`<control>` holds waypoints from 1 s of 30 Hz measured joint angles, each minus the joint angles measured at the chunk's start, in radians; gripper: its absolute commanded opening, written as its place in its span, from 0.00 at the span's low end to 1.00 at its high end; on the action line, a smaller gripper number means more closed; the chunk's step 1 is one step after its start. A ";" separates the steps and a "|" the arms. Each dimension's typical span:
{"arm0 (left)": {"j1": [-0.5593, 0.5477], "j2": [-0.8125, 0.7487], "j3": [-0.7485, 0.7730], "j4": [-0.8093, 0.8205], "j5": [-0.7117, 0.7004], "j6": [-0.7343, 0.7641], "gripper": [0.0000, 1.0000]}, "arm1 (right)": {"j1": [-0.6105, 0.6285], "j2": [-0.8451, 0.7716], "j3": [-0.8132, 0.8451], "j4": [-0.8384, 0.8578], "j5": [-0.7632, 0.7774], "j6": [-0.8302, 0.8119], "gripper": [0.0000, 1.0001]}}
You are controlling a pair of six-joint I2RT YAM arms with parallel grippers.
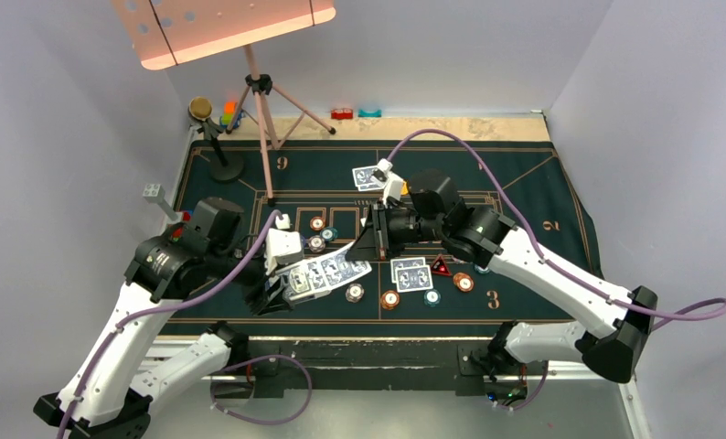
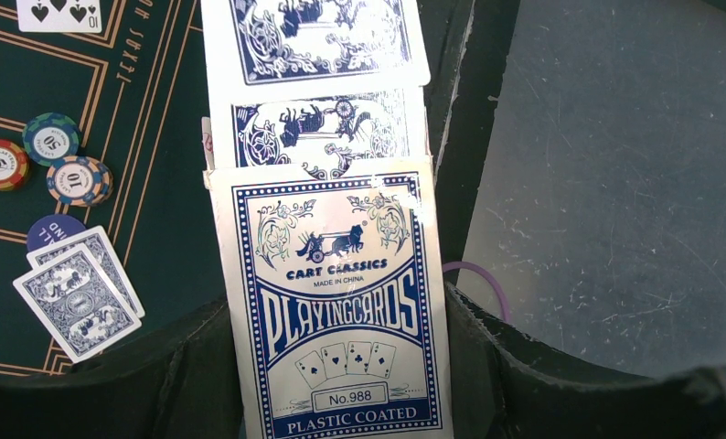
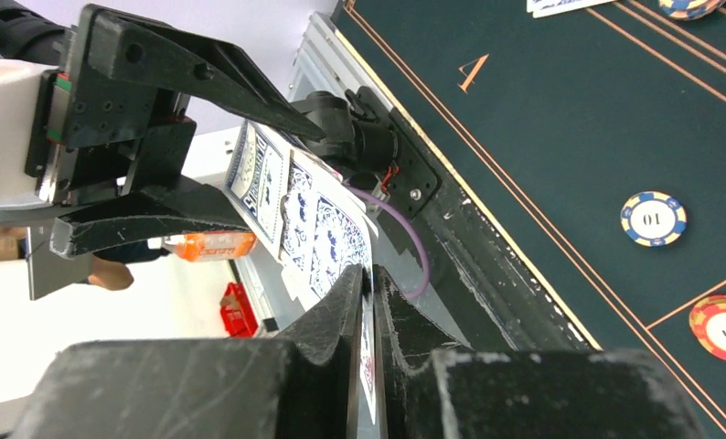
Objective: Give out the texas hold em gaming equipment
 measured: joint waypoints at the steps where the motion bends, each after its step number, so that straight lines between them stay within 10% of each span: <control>1: 0.000 0.000 0.000 0.000 0.000 0.000 0.00 | 0.000 -0.002 0.011 -0.012 0.008 -0.005 0.09; 30: 0.000 -0.021 -0.007 0.029 0.027 -0.029 0.00 | -0.013 -0.013 0.250 -0.107 0.045 -0.056 0.00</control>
